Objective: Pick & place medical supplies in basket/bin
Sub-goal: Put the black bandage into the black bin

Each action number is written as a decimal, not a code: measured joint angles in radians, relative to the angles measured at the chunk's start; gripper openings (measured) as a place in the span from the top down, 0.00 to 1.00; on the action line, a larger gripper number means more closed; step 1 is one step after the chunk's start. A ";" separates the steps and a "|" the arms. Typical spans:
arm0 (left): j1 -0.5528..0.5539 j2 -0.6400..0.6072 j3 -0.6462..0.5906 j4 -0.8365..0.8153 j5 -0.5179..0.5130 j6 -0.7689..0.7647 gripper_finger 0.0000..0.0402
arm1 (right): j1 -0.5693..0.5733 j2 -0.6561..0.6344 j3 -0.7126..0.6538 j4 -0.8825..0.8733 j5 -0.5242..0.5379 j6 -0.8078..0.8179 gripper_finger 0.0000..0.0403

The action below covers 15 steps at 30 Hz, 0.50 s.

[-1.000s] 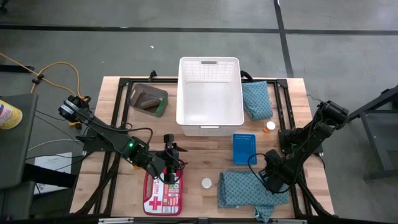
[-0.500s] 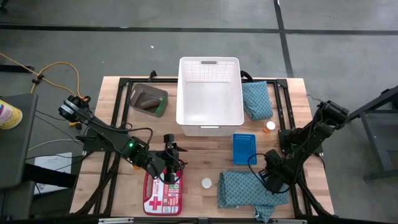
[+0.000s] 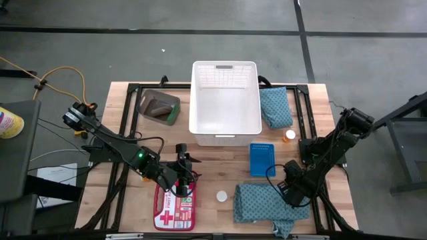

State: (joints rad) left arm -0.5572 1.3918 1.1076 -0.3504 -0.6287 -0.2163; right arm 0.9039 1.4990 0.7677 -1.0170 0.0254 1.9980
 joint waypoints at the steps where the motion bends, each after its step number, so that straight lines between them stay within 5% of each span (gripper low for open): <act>1: 0.000 0.000 0.000 0.000 0.000 0.000 0.46 | 0.000 0.000 0.000 0.000 0.000 0.000 0.68; 15: 0.000 0.000 0.000 0.000 0.000 0.000 0.46 | 0.000 -0.098 0.000 -0.059 0.037 -0.015 0.68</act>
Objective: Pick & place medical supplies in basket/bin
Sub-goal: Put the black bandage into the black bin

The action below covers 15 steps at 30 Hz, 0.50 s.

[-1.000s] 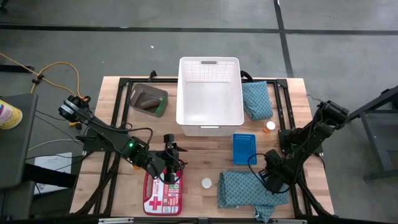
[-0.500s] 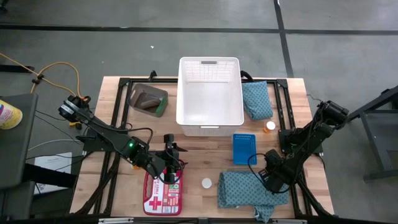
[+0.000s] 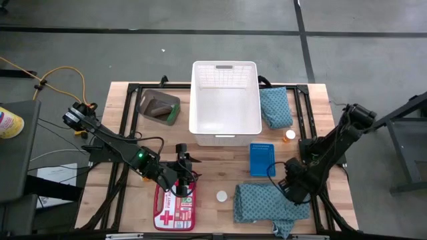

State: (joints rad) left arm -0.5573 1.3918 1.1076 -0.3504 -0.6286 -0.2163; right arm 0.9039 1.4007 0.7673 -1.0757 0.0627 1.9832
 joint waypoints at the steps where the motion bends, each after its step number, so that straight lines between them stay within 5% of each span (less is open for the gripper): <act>1: 0.000 0.000 0.000 0.000 0.000 0.000 0.46 | 0.000 -0.021 0.000 -0.012 0.009 -0.007 0.68; 15: 0.000 0.000 0.000 0.000 0.000 0.000 0.46 | 0.000 -0.340 0.000 -0.116 0.164 -0.050 0.68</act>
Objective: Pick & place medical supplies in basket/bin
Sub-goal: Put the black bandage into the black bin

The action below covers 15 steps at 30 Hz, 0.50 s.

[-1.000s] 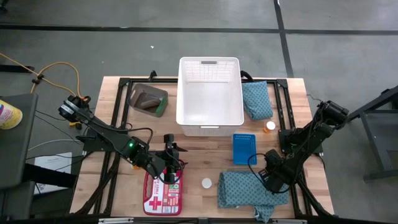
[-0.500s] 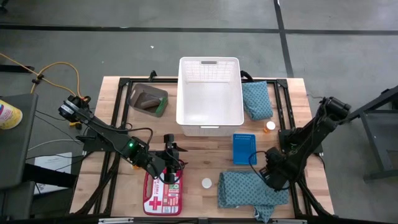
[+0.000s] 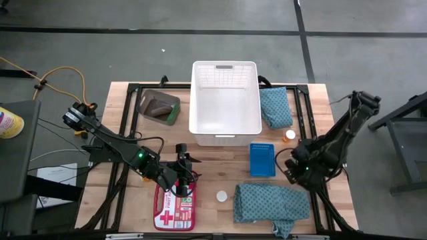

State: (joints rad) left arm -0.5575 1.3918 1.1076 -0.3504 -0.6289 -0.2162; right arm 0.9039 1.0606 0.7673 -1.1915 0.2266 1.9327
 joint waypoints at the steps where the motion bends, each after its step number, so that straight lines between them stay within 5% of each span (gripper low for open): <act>1: 0.000 0.000 0.000 0.000 0.000 0.000 0.46 | 0.000 -0.013 0.000 0.002 0.015 0.000 0.68; 8: 0.000 0.000 0.000 0.000 0.000 0.000 0.46 | 0.000 -0.037 0.000 0.054 0.090 -0.010 0.68; 15: 0.000 0.000 0.000 0.000 0.000 0.000 0.46 | -0.001 -0.034 0.000 0.283 0.229 -0.100 0.68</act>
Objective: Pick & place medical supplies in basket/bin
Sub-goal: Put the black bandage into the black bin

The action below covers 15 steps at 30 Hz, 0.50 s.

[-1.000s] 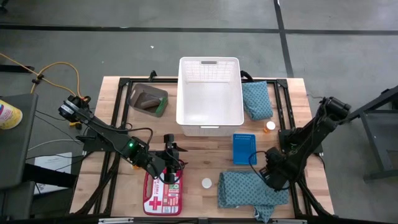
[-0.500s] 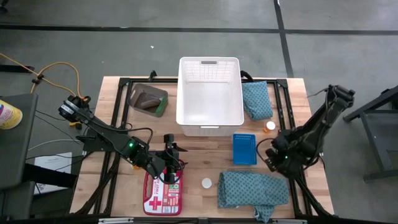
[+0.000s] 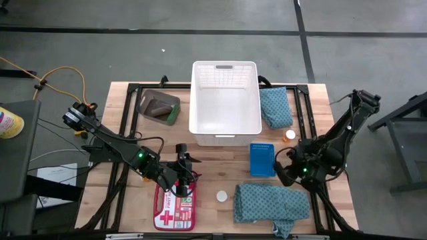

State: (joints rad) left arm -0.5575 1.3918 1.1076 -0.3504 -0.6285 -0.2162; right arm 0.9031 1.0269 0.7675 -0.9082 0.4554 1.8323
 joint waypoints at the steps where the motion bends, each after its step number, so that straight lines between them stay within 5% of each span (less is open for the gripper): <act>1: 0.000 0.000 0.000 0.000 0.000 0.000 0.46 | 0.000 0.002 0.000 0.041 0.026 -0.019 0.68; 6: 0.000 0.000 0.000 0.000 0.000 0.000 0.46 | -0.012 0.035 0.000 0.237 0.121 -0.121 0.68; 15: 0.000 0.000 0.000 0.000 0.000 0.000 0.46 | -0.157 0.169 0.000 0.564 0.079 -0.344 0.68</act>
State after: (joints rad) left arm -0.5574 1.3918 1.1076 -0.3504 -0.6287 -0.2165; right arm 0.7464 1.1960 0.7677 -0.3445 0.5342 1.4887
